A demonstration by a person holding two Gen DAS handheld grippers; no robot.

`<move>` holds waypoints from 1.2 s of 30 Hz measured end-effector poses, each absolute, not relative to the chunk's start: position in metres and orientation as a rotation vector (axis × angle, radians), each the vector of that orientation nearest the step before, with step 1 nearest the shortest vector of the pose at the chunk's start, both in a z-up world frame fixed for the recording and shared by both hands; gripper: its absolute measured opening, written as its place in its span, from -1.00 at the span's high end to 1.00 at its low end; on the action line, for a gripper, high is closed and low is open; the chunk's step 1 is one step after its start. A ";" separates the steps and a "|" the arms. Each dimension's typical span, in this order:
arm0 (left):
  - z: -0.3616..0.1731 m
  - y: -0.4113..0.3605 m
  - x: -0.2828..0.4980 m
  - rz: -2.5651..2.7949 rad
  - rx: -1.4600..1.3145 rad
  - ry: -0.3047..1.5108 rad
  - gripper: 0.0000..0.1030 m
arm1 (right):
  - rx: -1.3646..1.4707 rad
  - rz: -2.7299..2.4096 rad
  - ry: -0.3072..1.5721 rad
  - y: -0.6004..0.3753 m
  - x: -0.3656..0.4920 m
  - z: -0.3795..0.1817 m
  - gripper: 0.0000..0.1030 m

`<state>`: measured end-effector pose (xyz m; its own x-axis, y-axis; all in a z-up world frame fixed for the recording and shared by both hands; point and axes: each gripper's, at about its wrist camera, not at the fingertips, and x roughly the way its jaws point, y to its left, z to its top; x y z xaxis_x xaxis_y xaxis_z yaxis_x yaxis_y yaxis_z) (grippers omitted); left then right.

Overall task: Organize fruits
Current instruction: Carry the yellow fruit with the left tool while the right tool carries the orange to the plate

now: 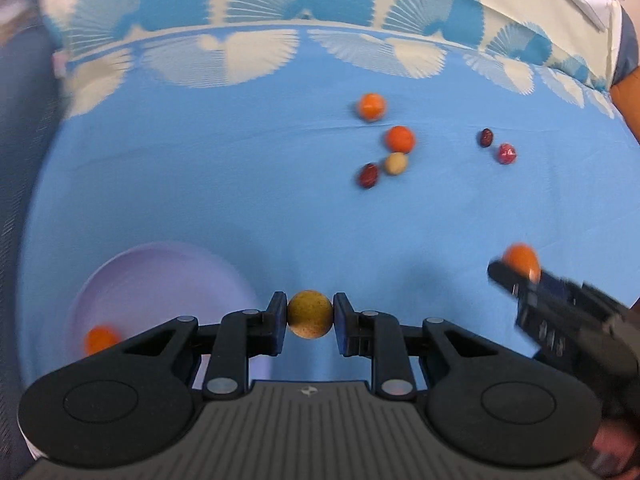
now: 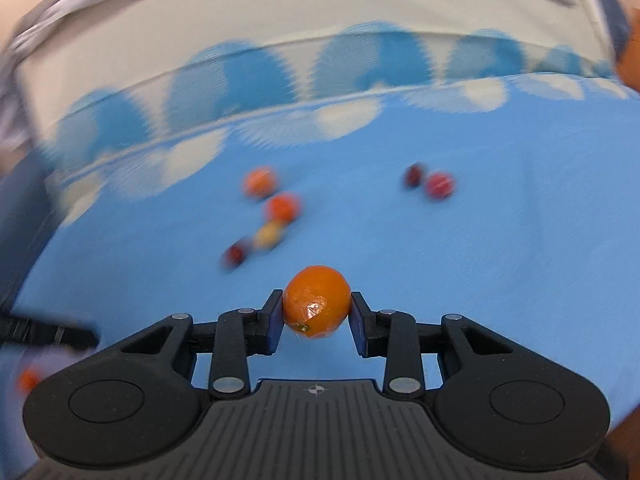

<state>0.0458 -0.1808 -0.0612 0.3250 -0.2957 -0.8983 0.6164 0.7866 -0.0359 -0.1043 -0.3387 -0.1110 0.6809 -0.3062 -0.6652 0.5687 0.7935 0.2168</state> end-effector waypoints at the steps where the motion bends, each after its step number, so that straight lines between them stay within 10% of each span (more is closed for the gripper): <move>1: -0.055 -0.168 0.041 -0.600 0.335 1.081 0.48 | 0.422 -0.472 0.667 -0.324 -0.109 -0.106 0.31; 36: 0.006 0.029 -0.040 -0.408 0.107 0.933 0.48 | 0.033 -0.104 0.592 -0.121 -0.155 -0.014 0.30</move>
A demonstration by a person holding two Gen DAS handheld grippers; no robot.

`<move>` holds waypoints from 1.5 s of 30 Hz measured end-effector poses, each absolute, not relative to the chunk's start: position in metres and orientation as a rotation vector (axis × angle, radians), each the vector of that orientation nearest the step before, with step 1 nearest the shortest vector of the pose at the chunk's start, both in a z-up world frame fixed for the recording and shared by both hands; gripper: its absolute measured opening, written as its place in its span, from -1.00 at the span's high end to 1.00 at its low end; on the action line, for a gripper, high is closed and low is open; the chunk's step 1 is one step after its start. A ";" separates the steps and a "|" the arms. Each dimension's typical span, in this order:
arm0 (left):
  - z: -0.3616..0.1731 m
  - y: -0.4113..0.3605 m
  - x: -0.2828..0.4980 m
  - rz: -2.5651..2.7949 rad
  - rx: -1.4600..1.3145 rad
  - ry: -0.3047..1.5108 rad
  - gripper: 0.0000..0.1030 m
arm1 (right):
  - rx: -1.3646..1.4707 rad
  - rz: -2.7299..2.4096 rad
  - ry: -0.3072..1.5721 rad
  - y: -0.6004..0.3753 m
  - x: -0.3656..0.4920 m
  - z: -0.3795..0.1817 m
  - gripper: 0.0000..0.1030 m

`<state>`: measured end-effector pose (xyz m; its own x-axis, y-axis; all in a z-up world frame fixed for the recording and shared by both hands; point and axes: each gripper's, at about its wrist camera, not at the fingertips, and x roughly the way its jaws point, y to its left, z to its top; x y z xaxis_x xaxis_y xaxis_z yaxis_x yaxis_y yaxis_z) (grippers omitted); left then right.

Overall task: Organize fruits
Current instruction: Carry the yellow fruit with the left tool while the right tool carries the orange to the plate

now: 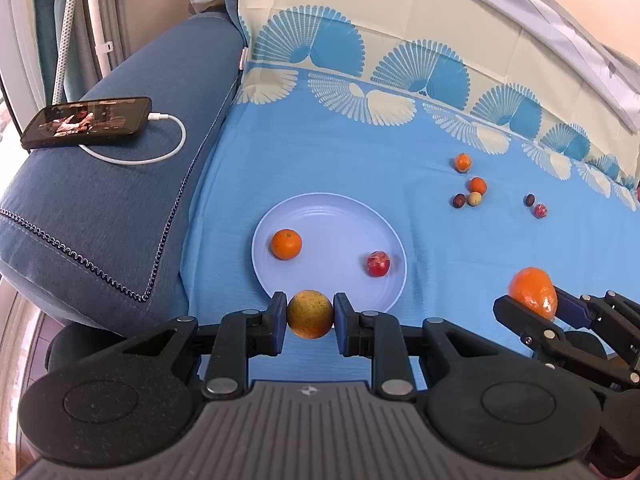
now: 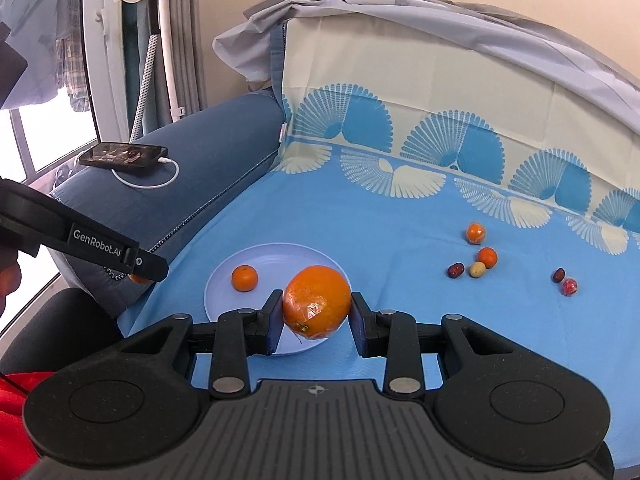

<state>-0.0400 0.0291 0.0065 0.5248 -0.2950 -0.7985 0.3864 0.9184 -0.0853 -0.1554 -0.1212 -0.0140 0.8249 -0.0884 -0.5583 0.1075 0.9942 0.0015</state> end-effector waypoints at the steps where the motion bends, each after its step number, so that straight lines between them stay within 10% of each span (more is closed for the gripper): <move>1: 0.007 0.030 -0.040 -0.409 0.104 0.932 0.48 | 0.030 -0.103 0.592 -0.120 -0.156 -0.014 0.30; 45: -0.004 0.035 -0.026 -0.396 0.088 0.951 0.48 | 0.013 -0.092 0.647 -0.116 -0.143 -0.021 0.30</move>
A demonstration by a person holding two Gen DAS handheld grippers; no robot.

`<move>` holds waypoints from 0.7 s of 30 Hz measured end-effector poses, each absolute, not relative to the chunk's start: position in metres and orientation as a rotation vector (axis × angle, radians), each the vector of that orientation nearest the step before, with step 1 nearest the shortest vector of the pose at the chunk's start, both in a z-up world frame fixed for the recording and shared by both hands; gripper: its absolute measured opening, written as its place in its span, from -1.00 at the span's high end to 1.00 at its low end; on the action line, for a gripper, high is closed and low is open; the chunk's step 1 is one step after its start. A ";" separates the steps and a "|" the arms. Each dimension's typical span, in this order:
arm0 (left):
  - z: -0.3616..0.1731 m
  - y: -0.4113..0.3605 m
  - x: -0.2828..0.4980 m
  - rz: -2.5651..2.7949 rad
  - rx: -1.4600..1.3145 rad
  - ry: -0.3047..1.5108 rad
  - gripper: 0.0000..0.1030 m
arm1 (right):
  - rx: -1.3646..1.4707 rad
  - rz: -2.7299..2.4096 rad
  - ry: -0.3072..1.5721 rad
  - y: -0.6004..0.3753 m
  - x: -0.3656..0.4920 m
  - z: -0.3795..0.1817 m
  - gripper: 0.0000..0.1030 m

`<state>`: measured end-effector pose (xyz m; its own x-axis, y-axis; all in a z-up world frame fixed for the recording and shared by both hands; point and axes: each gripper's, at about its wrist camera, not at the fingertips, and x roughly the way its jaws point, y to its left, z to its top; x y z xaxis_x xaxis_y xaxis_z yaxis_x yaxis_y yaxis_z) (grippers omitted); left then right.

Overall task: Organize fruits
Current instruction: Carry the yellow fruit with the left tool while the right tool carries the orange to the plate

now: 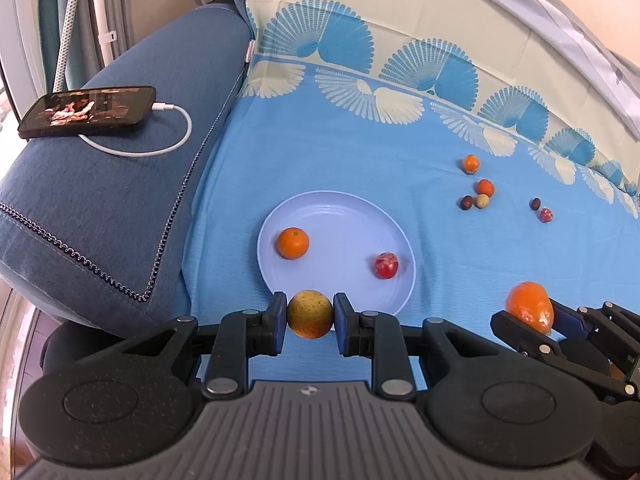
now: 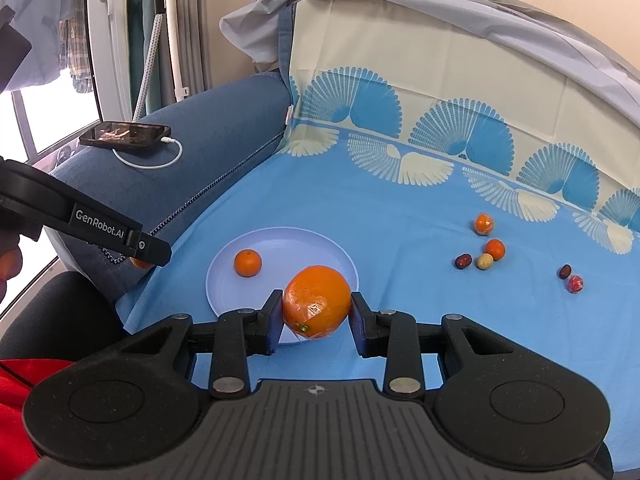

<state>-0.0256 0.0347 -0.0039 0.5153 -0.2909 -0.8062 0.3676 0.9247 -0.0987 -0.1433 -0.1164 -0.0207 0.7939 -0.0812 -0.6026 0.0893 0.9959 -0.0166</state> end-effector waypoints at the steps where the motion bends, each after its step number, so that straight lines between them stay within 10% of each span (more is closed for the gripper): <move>1: -0.004 0.036 -0.024 -0.392 0.090 0.949 0.48 | 0.012 -0.091 0.649 -0.116 -0.142 -0.021 0.30; 21: -0.013 0.033 0.009 -0.356 0.091 0.965 0.48 | 0.020 -0.077 0.701 -0.118 -0.118 -0.039 0.30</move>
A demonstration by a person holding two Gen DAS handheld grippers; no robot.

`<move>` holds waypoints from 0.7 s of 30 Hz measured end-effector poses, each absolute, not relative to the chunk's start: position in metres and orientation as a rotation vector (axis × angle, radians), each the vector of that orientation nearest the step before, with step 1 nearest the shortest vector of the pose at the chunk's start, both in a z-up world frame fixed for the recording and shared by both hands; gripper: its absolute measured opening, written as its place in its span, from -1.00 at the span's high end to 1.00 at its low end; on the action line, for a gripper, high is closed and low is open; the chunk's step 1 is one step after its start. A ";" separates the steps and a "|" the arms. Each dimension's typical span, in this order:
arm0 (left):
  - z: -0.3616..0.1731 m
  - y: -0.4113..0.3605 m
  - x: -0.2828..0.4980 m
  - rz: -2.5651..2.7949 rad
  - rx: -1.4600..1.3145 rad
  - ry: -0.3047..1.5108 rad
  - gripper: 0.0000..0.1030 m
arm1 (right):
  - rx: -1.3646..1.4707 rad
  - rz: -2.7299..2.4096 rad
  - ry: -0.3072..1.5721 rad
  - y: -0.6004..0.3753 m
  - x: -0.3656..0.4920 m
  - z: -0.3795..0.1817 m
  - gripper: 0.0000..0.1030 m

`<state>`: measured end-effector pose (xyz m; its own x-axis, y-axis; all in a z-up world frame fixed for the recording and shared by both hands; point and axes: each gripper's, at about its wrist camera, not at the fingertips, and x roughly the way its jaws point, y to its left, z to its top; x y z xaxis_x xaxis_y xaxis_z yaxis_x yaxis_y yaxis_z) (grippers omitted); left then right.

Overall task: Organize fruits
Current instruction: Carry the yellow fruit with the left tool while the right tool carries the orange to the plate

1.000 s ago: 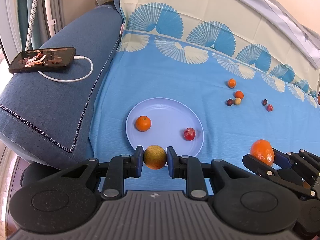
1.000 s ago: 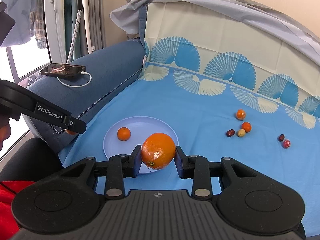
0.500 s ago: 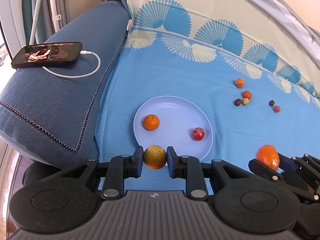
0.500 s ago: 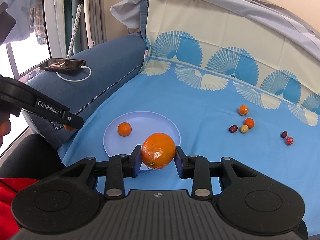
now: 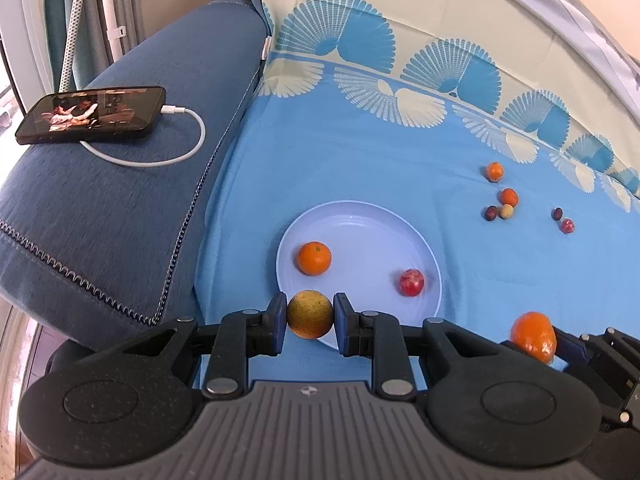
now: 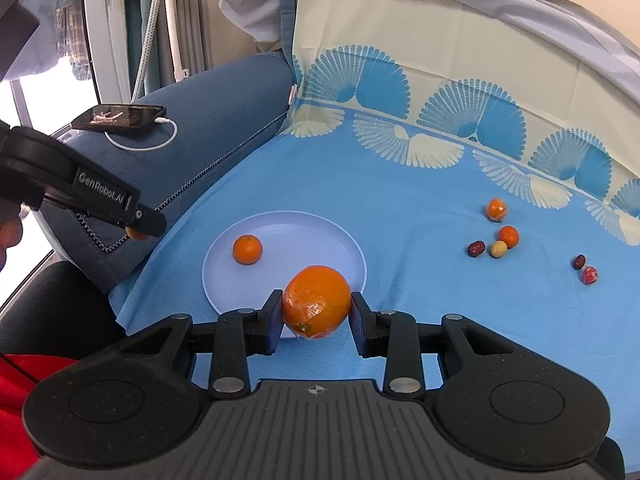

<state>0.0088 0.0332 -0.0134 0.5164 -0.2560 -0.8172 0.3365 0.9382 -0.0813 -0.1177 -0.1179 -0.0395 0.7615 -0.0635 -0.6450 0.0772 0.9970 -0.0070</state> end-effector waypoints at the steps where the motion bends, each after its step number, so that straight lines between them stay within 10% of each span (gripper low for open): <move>1: -0.014 0.032 0.011 -0.356 0.093 0.966 0.48 | 0.019 -0.075 0.703 -0.117 -0.116 -0.040 0.30; 21: -0.074 -0.005 0.078 -0.359 0.199 1.056 0.48 | -0.022 -0.009 0.805 -0.114 -0.045 -0.085 0.30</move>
